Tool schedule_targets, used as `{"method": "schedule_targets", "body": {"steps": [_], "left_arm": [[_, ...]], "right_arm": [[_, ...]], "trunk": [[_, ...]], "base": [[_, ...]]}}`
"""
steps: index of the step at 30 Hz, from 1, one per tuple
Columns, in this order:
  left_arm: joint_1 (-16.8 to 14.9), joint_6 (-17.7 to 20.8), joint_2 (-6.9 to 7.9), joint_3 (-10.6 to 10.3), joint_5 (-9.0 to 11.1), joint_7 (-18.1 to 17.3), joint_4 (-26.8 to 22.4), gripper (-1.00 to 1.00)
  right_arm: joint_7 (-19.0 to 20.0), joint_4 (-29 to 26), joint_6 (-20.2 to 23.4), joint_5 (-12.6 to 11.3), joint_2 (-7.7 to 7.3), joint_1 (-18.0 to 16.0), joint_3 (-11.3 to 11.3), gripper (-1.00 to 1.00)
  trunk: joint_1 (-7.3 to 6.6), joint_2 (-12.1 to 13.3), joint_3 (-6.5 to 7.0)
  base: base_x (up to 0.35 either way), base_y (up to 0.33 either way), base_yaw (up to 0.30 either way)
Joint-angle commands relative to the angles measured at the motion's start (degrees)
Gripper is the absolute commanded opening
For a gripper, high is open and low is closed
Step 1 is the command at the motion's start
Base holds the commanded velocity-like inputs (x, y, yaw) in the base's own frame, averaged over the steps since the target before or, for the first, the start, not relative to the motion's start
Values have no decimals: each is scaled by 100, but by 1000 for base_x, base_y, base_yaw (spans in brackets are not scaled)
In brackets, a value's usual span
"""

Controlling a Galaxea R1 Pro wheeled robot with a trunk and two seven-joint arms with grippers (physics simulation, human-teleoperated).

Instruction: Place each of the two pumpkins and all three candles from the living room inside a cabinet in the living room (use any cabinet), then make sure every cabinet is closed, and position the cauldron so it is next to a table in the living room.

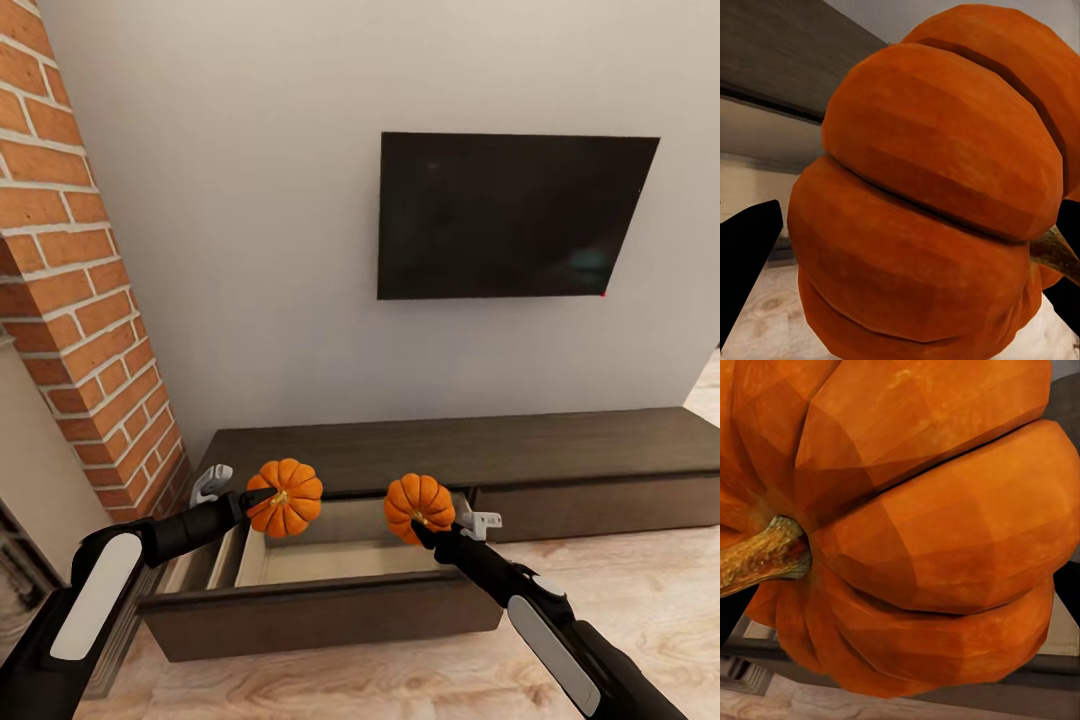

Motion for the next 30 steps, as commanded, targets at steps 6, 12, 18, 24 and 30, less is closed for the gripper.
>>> {"method": "schedule_targets", "body": {"steps": [6,12,18,24,30], "left_arm": [[-6,28,-1,9,-20,-39,0,-100],[-2,27,-1,9,-53,-4,14,-100],[-39,19,-18,1,-77,832,25,-100],[-871,-29,-182,-176,-132,1995,809,-100],[-1348,-202,-1011,-595,-1458,2267,1432,-100]], "right_arm": [[-8,-1,15,-54,-8,-5,-3,-100],[-193,66,-70,-75,43,-5,-23,-100],[-2103,107,497,-70,1121,-794,-22,-100],[-2318,827,1253,-75,1689,-1856,-5,-100],[-2328,1487,1268,-75,1810,-2127,-1,-100]], "trunk": [[1,-3,-5],[1,-3,-5],[1,-3,-5],[1,-3,-5],[1,-3,-5]], "base": [[27,0,0],[1,0,0],[0,0,0],[0,0,0],[0,0,0]]}}
